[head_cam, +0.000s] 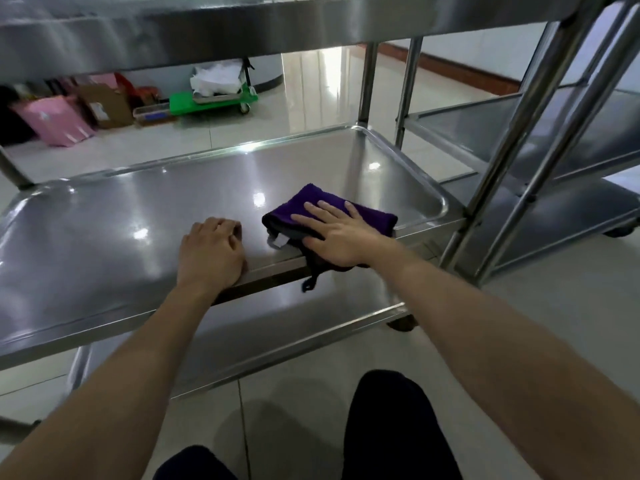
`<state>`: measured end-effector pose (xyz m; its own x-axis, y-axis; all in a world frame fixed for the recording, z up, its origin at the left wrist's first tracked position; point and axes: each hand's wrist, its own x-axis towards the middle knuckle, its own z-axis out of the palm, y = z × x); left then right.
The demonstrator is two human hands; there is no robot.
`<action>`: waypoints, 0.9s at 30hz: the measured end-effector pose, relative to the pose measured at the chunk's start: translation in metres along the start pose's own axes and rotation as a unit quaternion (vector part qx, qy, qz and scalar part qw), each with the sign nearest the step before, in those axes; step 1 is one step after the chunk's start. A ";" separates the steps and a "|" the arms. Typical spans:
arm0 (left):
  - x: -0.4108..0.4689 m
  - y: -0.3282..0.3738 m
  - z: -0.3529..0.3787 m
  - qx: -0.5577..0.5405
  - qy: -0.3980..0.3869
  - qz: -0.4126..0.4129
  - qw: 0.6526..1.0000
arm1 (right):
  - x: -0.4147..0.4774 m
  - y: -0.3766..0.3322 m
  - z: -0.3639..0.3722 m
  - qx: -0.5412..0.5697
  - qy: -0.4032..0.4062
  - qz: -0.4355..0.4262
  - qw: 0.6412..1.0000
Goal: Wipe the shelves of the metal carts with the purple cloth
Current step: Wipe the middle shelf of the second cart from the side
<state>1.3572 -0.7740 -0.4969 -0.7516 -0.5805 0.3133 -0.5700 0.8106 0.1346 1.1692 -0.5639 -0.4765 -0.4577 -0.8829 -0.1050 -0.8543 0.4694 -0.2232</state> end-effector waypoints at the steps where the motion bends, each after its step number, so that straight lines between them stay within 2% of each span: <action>1: 0.001 -0.003 0.002 -0.002 0.004 -0.001 1.000 | 0.000 0.024 -0.007 0.005 -0.017 -0.021 1.000; 3: 0.003 -0.007 0.007 0.001 0.010 0.000 1.000 | 0.002 0.074 -0.020 0.008 -0.034 -0.026 0.999; 8: 0.007 -0.021 0.018 0.019 0.020 0.016 0.999 | 0.032 0.169 -0.042 -0.009 0.001 0.079 0.997; 11: 0.007 -0.021 0.017 0.019 0.019 0.021 0.999 | 0.073 0.179 -0.050 -0.011 0.018 0.135 0.991; 15: 0.007 -0.007 0.011 0.006 0.012 0.010 1.000 | 0.129 0.156 -0.053 -0.010 0.021 0.178 0.984; 17: 0.007 -0.001 0.009 0.008 0.013 0.004 1.000 | 0.152 0.125 -0.051 -0.014 0.016 0.164 0.986; 21: 0.009 0.007 0.004 0.004 0.006 -0.004 1.000 | 0.170 0.042 -0.035 -0.026 0.000 0.062 0.998; 24: 0.009 0.008 -0.001 0.002 0.010 -0.009 1.000 | 0.151 0.002 -0.019 -0.018 0.001 0.003 1.000; 27: 0.008 0.011 -0.005 0.004 0.004 -0.012 1.000 | 0.111 -0.008 -0.007 -0.012 0.012 -0.030 0.999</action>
<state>1.3460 -0.7692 -0.4884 -0.7347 -0.5998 0.3169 -0.5910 0.7953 0.1351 1.1232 -0.6655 -0.4792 -0.4108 -0.9092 -0.0686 -0.8860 0.4158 -0.2053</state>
